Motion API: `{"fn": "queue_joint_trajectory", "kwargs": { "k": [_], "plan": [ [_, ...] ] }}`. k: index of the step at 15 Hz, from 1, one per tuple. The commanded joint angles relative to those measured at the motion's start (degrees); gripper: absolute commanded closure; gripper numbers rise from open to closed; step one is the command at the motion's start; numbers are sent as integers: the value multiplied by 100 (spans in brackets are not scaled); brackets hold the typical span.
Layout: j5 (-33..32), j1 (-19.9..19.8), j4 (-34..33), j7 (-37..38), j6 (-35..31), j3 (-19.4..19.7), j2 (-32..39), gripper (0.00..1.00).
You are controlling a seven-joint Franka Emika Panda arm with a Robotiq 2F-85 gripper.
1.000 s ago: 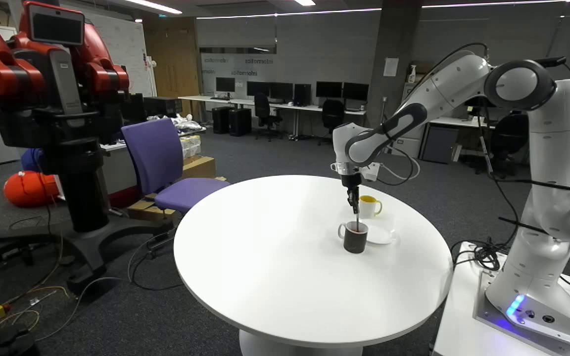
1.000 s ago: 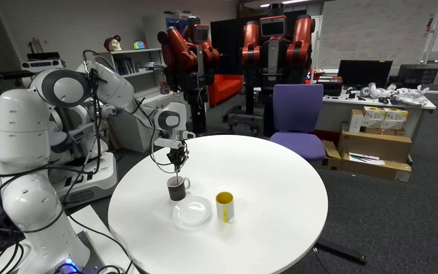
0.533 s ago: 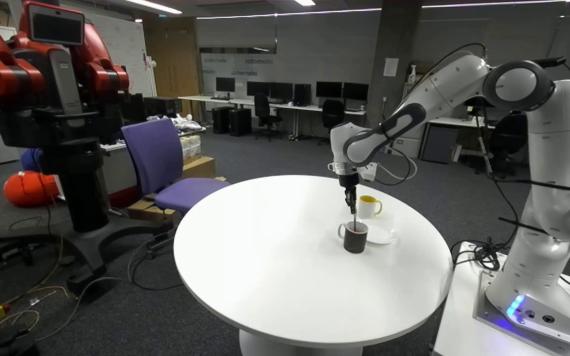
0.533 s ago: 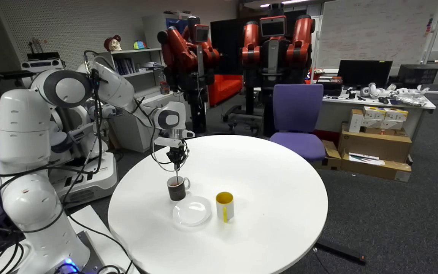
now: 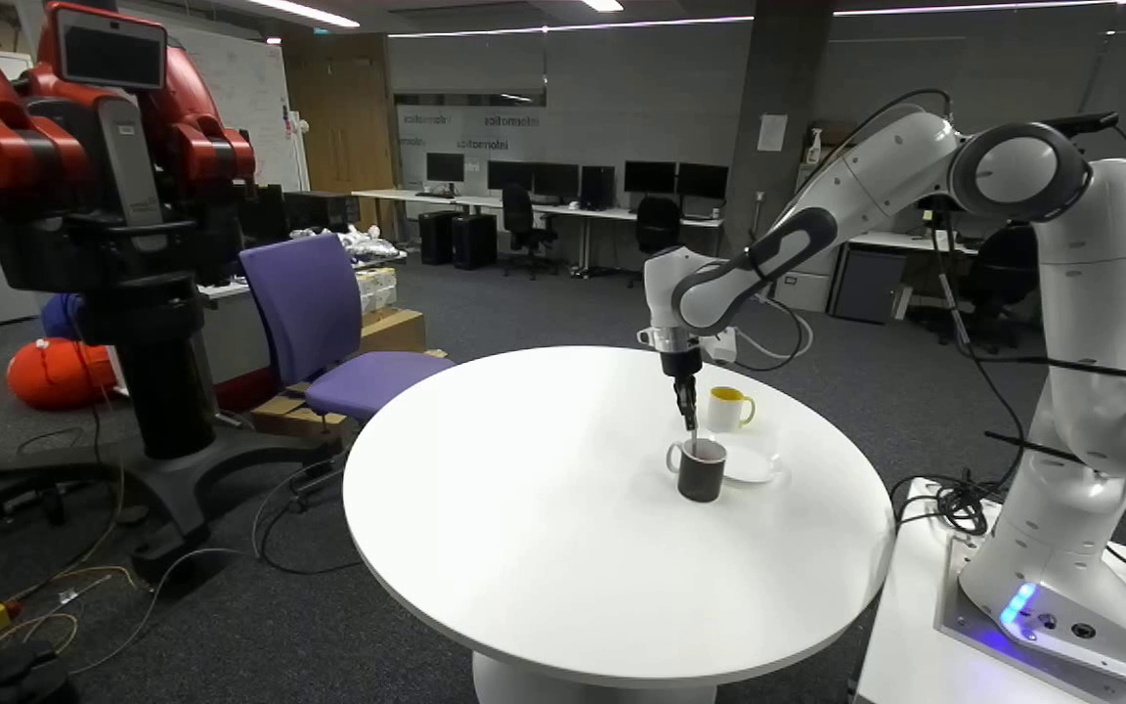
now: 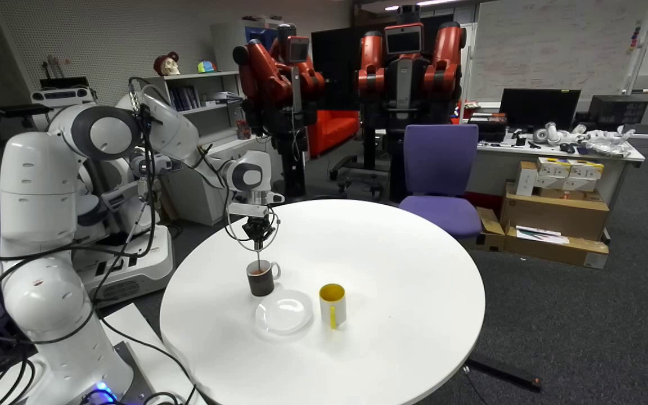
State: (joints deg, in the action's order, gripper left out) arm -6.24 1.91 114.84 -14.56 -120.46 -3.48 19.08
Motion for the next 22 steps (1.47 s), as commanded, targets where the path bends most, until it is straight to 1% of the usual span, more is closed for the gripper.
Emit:
{"fn": "queue_joint_trajectory", "kwargs": {
  "k": [1,15,22],
  "plan": [
    [-1,-5,14,-173,12,-62,-70,100],
    [-105,23,261,20,313,9,-352,100],
    [-212,9,197,126,218,105,-329,100]
  ]
}}
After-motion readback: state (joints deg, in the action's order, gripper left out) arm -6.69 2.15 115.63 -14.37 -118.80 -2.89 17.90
